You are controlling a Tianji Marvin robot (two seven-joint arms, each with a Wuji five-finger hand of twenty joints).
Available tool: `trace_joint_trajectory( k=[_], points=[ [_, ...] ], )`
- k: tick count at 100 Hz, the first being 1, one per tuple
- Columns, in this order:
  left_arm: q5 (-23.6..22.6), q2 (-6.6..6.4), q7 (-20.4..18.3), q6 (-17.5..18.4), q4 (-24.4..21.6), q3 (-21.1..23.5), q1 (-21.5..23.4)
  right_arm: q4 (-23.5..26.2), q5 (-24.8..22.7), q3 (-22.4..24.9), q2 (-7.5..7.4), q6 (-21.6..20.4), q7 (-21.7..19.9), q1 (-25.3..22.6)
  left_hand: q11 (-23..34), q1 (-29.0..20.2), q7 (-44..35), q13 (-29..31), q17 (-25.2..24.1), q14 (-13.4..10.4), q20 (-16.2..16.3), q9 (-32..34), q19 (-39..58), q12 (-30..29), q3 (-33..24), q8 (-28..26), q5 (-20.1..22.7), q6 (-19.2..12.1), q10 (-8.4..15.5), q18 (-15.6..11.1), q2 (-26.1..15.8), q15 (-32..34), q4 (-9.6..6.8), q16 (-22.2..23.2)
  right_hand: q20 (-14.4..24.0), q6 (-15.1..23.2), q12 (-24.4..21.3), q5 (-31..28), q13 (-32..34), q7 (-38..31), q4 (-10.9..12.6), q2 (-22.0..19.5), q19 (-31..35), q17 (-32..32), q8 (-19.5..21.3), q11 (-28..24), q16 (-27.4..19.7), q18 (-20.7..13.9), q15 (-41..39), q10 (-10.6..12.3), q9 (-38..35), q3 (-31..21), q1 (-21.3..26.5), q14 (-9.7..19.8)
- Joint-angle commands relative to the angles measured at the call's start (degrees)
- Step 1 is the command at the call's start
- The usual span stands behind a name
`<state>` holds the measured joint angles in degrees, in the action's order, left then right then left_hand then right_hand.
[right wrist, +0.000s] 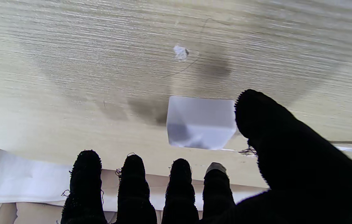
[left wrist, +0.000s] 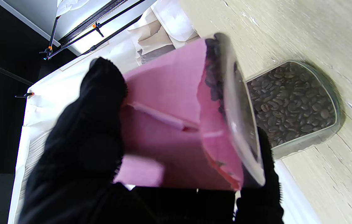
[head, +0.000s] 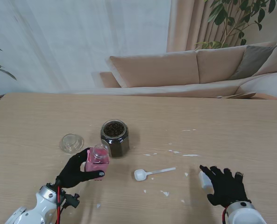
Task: Portion coffee beans from the glass jar into the coffee jar
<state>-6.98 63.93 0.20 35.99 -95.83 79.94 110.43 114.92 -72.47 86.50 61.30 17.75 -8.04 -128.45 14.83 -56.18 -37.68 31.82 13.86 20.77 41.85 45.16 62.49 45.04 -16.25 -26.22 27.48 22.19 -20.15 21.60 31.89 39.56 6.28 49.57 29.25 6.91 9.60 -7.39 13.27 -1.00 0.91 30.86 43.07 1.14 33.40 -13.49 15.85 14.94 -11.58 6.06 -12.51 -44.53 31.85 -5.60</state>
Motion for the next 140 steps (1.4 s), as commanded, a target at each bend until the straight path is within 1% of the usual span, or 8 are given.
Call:
trace_joint_trajectory(
  k=[1,11,24,42,76,90,120,140],
  points=[
    [-0.2,0.29,-0.8,0.1,-0.3,-0.2,0.3,-1.8,0.4,-0.4,-0.01,-0.1,1.0,0.6,6.1,-15.9,-11.3,-0.6,0.3,-1.2,0.3,3.9,0.2,4.0,-14.1,-3.4,4.1,-11.8,7.2,-1.0,-9.4,0.1,-0.75,0.0,0.9,-1.3,-1.1,-0.5,-1.4,3.3,-1.3,1.2,0.7,-0.4,-1.7,2.0,-0.5,-0.1,0.3,-0.5,1.8,-1.2,-0.9,0.8],
    [-0.4,0.3,-0.7,0.0,-0.3,-0.2,0.3,-3.2,0.8,-0.5,-0.03,-0.7,2.4,1.4,6.0,-15.9,-11.2,-0.6,0.3,-1.1,0.3,3.8,0.2,4.0,-14.1,-3.4,4.1,-11.8,7.2,-1.0,-9.4,0.1,-0.74,0.0,1.9,-1.8,0.1,-0.5,-0.4,2.2,-1.4,1.5,2.2,-1.7,-3.0,-0.2,-0.2,-0.7,-0.5,-0.6,1.4,-1.9,-1.2,1.2],
    [-0.6,0.31,-0.6,0.0,-0.3,-0.2,0.3,-4.5,0.6,-0.7,-0.18,-1.8,2.7,2.4,6.1,-15.9,-11.2,-0.6,0.3,-1.2,0.3,3.9,0.2,4.0,-14.1,-3.4,4.1,-11.8,7.2,-1.1,-9.4,0.2,-0.73,0.0,3.7,-2.7,2.7,0.4,1.4,-2.4,-2.0,2.2,4.3,-2.9,4.9,-6.7,0.6,-1.1,-2.0,-0.7,1.5,-2.3,-2.1,1.4],
    [-0.7,0.33,-0.5,0.1,-0.2,-0.3,0.2,-6.3,0.3,-1.3,-0.33,-2.4,3.4,4.2,6.1,-15.9,-11.3,-0.6,0.3,-1.2,0.3,3.9,0.3,4.0,-14.1,-3.4,4.1,-11.8,7.2,-1.1,-9.4,0.1,-0.72,0.0,4.5,-2.5,5.2,-1.1,3.0,-8.5,-2.4,2.7,5.9,-3.7,5.8,-13.1,1.4,-1.0,-3.6,-0.5,1.2,-2.8,-2.6,1.4],
    [-0.9,0.36,-0.3,0.0,-0.1,-0.3,0.1,-9.2,-0.2,-2.7,-0.42,-2.9,7.0,6.2,6.1,-15.9,-11.3,-0.5,0.3,-1.2,0.3,3.9,0.3,4.0,-14.3,-3.4,4.1,-11.8,7.2,-1.0,-9.4,0.2,-0.69,0.1,5.1,2.1,8.1,-13.6,8.8,-30.6,-3.4,4.5,9.9,-6.5,9.4,-17.8,3.4,-0.3,-7.8,-0.4,-8.9,-7.3,0.3,0.5],
    [-0.9,0.34,-0.4,0.0,-0.1,-0.3,0.1,-9.6,0.5,-2.6,-0.28,-3.4,9.1,6.3,6.1,-15.8,-11.2,-0.6,0.3,-1.2,0.3,3.9,0.3,4.0,-14.3,-3.4,4.1,-11.8,7.1,-1.0,-9.4,0.1,-0.68,0.1,5.1,2.9,8.5,-18.7,11.1,-34.5,-3.3,3.0,10.7,-7.4,9.9,-18.5,3.7,0.1,-8.9,-0.7,-12.2,-8.2,1.6,0.4],
    [-1.3,0.28,-0.5,-0.2,0.0,-0.5,-0.1,-2.9,2.7,-0.5,0.41,-7.3,11.7,4.1,6.1,-15.9,-11.2,-0.5,0.3,-1.1,0.2,3.9,0.3,3.9,-14.3,-3.4,4.2,-11.8,7.1,-1.0,-9.4,0.1,-0.67,0.1,5.2,2.7,9.6,-22.0,16.3,-37.4,-3.9,1.7,13.7,-9.7,6.9,-19.4,4.9,0.5,-11.3,-1.4,-18.4,-8.2,3.8,0.5],
    [-1.3,0.16,-0.9,-0.3,-0.2,-0.8,0.1,3.5,5.3,-0.7,0.62,-12.0,11.2,4.8,6.0,-15.9,-11.2,-0.5,0.4,-1.2,0.2,3.9,0.3,3.9,-14.3,-3.4,4.2,-11.8,7.1,-1.0,-9.4,0.1,-0.67,0.1,10.1,1.8,15.3,-23.0,20.5,-39.9,-5.3,2.5,22.3,-14.2,2.7,-25.1,11.5,-0.5,-21.8,-2.5,-21.5,-8.2,4.9,0.2]
  ],
)
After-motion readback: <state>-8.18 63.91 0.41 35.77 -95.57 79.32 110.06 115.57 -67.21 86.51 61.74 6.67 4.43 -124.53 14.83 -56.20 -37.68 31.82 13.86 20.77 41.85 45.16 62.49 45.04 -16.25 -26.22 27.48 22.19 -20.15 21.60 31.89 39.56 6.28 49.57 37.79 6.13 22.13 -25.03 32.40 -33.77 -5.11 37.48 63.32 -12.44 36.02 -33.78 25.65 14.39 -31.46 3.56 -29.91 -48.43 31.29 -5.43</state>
